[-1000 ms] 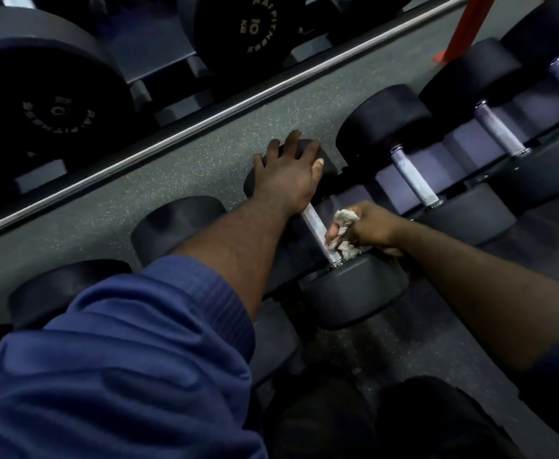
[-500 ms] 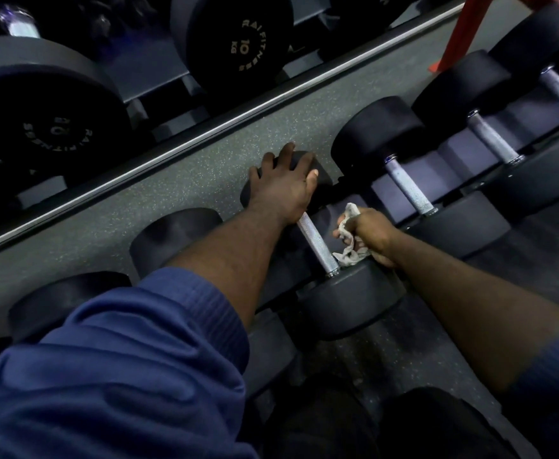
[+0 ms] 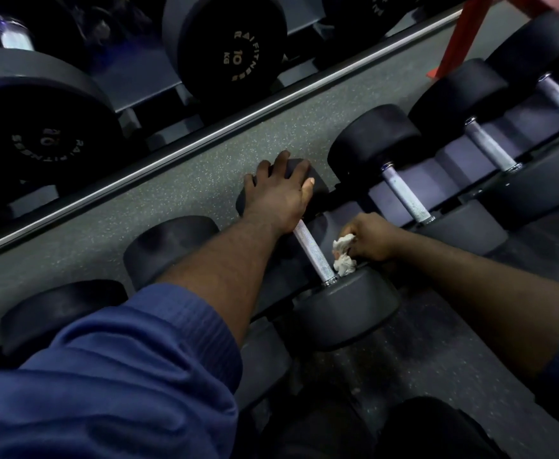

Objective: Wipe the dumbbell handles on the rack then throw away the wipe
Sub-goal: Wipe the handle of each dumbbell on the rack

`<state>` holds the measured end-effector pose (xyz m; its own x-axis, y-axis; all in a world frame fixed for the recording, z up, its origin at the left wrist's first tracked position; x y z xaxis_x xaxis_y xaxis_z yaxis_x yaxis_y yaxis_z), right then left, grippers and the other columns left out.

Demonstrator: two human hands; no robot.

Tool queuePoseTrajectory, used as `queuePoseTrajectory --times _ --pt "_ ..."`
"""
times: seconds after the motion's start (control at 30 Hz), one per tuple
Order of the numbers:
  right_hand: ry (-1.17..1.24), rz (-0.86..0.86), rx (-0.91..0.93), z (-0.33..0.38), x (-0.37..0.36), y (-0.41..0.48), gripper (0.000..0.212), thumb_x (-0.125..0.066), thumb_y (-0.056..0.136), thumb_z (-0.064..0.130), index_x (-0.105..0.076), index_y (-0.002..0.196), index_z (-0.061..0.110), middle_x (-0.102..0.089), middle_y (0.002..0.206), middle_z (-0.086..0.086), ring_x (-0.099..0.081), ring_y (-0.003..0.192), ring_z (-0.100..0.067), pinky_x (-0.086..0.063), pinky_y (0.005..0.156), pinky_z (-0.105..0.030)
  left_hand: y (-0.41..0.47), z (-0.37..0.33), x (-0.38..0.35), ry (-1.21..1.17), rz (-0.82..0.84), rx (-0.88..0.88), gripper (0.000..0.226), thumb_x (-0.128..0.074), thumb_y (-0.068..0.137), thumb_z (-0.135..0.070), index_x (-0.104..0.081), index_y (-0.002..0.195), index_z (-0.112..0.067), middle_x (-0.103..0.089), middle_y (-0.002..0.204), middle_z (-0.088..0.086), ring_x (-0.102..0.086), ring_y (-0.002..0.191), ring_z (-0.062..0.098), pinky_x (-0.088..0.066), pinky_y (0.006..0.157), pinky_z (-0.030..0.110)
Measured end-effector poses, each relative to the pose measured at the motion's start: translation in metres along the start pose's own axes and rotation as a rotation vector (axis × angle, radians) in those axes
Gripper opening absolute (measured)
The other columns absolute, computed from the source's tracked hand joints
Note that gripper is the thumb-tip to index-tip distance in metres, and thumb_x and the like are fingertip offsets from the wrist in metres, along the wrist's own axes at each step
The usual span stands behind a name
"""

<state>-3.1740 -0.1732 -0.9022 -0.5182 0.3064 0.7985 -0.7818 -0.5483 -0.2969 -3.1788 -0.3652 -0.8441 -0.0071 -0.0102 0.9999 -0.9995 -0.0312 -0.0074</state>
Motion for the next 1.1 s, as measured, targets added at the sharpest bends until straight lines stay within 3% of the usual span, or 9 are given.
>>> queuePoseTrajectory --times 0.13,0.27,0.37,0.6,0.73,0.83,0.93,1.03,1.1 --pt "-0.053 0.284 -0.034 -0.006 -0.002 -0.004 0.013 -0.067 0.080 0.012 -0.072 0.072 0.020 -0.068 0.068 0.005 -0.064 0.071 -0.016 -0.053 0.070 -0.031 0.000 -0.001 -0.001 0.002 -0.007 -0.006 0.052 -0.019 0.106 -0.059 -0.024 0.156 -0.044 -0.014 0.170 0.001 -0.020 0.150 0.038 -0.022 0.117 0.065" --pt "0.046 0.423 -0.066 -0.003 -0.004 -0.005 0.027 -0.070 0.085 0.012 -0.069 0.111 0.006 -0.071 0.102 -0.008 -0.066 0.092 -0.026 -0.053 0.079 -0.037 0.002 -0.002 0.002 0.024 0.005 -0.012 0.053 -0.019 0.105 -0.059 -0.023 0.156 -0.043 -0.017 0.167 0.002 -0.024 0.147 0.039 -0.025 0.115 0.065" --pt "-0.097 0.312 0.013 -0.002 -0.008 0.000 0.062 -0.080 0.084 0.033 -0.050 0.136 0.015 -0.061 0.130 -0.005 -0.059 0.115 -0.024 -0.048 0.100 -0.036 0.004 -0.005 0.003 0.032 0.027 -0.014 0.055 -0.021 0.104 -0.055 -0.025 0.156 -0.038 -0.021 0.166 0.004 -0.024 0.147 0.040 -0.018 0.117 0.068" --pt "0.073 0.054 0.068 -0.015 0.001 -0.001 0.008 -0.070 0.089 0.021 -0.067 0.096 0.022 -0.071 0.094 0.001 -0.069 0.090 -0.019 -0.055 0.082 -0.032 0.045 -0.057 0.007 0.014 -0.068 -0.245 0.063 -0.051 0.093 -0.032 -0.040 0.151 -0.012 -0.031 0.165 0.011 -0.025 0.153 0.030 -0.010 0.125 0.062" --pt "0.591 -0.247 -0.046 -0.049 0.042 -0.008 0.021 -0.054 0.099 -0.001 -0.071 0.103 0.012 -0.070 0.100 -0.009 -0.069 0.072 -0.007 -0.061 0.070 -0.028 0.087 -0.092 0.019 -0.250 -0.146 -0.324 0.065 -0.058 0.098 -0.033 -0.038 0.155 -0.009 -0.025 0.168 0.016 -0.030 0.151 0.035 -0.025 0.124 0.050" --pt "0.650 -0.478 -0.152 -0.088 0.087 -0.008 0.012 -0.070 0.088 0.009 -0.077 0.094 0.017 -0.076 0.095 0.000 -0.070 0.079 -0.006 -0.062 0.078 -0.028 0.120 -0.110 0.024 -0.324 -0.103 -0.368 0.059 -0.051 0.105 -0.037 -0.037 0.158 -0.013 -0.024 0.170 0.010 -0.026 0.155 0.029 -0.023 0.127 0.042" --pt "0.583 -0.714 -0.326 -0.119 0.125 -0.009 0.019 -0.082 0.080 0.006 -0.075 0.085 0.023 -0.069 0.069 0.005 -0.056 0.052 0.011 -0.044 0.052 -0.004 0.149 -0.127 0.027 -0.400 -0.045 -0.431 0.050 -0.044 0.109 -0.035 -0.046 0.152 -0.011 -0.043 0.160 0.011 -0.039 0.147 0.027 -0.027 0.122 0.031" --pt "0.498 -0.867 -0.453 -0.135 0.138 0.008 0.009 -0.082 0.080 0.016 -0.080 0.087 0.022 -0.075 0.073 -0.003 -0.060 0.057 0.002 -0.038 0.050 -0.006 0.180 -0.146 0.030 -0.432 0.000 -0.487 0.038 -0.045 0.110 -0.032 -0.061 0.137 -0.010 -0.060 0.141 0.011 -0.054 0.130 0.025 -0.035 0.109 0.025" --pt "0.353 -0.743 -0.441 -0.129 0.120 0.032 0.012 -0.075 0.086 0.017 -0.082 0.095 0.017 -0.078 0.089 -0.012 -0.068 0.074 -0.016 -0.038 0.060 -0.012 0.196 -0.158 0.024 -0.417 0.016 -0.480 0.036 -0.044 0.109 -0.035 -0.066 0.129 -0.015 -0.064 0.133 0.008 -0.060 0.122 0.027 -0.046 0.103 0.034"
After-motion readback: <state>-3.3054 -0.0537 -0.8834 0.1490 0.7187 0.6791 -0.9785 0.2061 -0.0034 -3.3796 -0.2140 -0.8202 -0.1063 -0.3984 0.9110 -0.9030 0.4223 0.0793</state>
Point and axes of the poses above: each hand's wrist, its own y-axis towards the middle knuckle, its own x-axis out of the back of the hand, z = x × y, the point moved 4 cm from there along y, towards the middle knuckle
